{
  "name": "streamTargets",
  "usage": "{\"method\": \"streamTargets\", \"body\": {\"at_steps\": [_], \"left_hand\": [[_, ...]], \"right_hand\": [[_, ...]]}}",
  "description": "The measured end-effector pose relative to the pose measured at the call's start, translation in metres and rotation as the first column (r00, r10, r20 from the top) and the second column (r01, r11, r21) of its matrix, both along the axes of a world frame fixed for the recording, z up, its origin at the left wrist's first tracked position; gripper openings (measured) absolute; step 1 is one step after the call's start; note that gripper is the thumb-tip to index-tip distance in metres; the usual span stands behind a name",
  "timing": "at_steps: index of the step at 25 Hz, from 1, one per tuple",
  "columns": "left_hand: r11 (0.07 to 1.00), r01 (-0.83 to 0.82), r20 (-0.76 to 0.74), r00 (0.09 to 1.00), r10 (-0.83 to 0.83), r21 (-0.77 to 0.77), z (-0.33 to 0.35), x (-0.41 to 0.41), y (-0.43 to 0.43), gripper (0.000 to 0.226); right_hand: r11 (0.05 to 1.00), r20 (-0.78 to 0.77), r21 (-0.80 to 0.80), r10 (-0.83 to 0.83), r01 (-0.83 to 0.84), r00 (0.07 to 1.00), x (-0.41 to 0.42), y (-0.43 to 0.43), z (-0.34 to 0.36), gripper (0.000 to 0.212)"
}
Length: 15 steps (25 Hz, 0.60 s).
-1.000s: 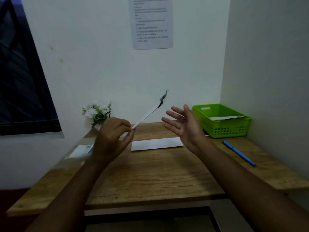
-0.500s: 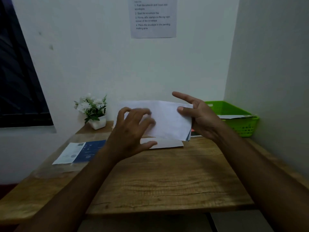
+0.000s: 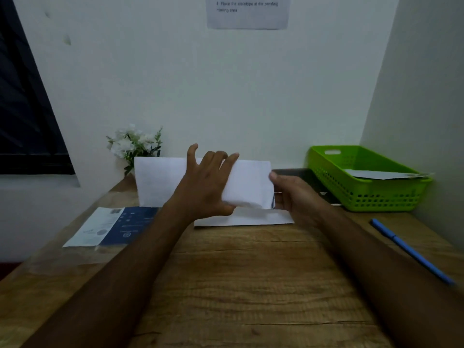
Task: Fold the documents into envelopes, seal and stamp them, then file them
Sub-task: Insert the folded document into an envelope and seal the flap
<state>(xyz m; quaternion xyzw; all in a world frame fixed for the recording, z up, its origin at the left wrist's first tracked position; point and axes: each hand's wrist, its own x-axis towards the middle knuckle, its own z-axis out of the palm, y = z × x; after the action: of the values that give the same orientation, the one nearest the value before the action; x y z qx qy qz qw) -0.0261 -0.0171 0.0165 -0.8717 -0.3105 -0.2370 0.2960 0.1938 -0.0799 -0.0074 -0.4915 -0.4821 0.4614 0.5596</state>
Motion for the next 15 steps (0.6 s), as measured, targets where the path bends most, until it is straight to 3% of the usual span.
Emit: {"method": "streamTargets", "body": {"at_steps": [3,8,12,15], "left_hand": [[0.999,-0.015,-0.013,1.000,0.014,-0.036,-0.012,-0.002,0.010,0.104],[0.998,-0.002,0.012,1.000,0.003,-0.064,-0.017,-0.001,0.009,0.110],[0.997,0.038,0.075,0.997,-0.033,-0.060,-0.021,0.004,0.005,0.112],[0.998,0.046,0.087,0.995,-0.041,-0.050,-0.021,0.007,0.003,0.112]], "right_hand": [[1.000,0.122,-0.019,-0.003,0.005,0.993,0.004,0.007,-0.009,0.022],[0.996,0.173,0.045,-0.080,0.074,0.982,-0.003,0.009,-0.007,0.014],[0.992,0.234,0.105,-0.094,0.071,0.968,-0.006,0.005,-0.002,0.013],[0.992,0.234,0.115,-0.080,0.054,0.969,-0.005,0.003,-0.002,0.024]]}}
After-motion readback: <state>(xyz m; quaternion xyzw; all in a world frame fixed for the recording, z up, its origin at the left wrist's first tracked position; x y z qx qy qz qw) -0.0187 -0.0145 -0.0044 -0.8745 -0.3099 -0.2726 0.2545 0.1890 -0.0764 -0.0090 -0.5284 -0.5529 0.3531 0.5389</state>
